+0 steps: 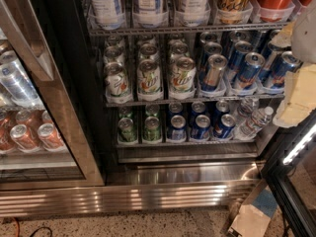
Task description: Close right fridge door
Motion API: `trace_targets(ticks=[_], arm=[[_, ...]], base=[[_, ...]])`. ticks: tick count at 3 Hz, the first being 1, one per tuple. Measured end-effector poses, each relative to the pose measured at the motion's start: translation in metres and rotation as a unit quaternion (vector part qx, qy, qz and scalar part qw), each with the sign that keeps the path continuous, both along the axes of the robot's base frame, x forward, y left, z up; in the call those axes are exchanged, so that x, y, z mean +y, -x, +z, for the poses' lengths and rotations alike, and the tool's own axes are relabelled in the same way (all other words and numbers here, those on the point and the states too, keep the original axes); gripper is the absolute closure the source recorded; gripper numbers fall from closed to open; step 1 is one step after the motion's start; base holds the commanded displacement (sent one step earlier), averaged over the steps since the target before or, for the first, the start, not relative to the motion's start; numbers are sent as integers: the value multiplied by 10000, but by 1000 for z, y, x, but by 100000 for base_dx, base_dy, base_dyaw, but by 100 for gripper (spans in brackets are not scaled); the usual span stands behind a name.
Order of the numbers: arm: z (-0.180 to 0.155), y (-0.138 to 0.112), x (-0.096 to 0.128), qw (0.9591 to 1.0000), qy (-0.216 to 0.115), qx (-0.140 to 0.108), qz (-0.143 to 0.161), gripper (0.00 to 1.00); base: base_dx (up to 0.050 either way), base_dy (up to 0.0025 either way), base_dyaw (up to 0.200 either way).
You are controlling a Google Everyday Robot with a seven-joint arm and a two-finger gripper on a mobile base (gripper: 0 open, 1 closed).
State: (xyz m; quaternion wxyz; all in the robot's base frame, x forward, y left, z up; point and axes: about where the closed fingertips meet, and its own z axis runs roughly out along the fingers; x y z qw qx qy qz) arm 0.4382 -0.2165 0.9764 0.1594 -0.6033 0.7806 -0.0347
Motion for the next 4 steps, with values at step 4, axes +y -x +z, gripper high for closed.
trace_targets(ticks=[4], arm=[[0,0,0,10000,0,0,0,0]], base=[[-4998,-4,29]])
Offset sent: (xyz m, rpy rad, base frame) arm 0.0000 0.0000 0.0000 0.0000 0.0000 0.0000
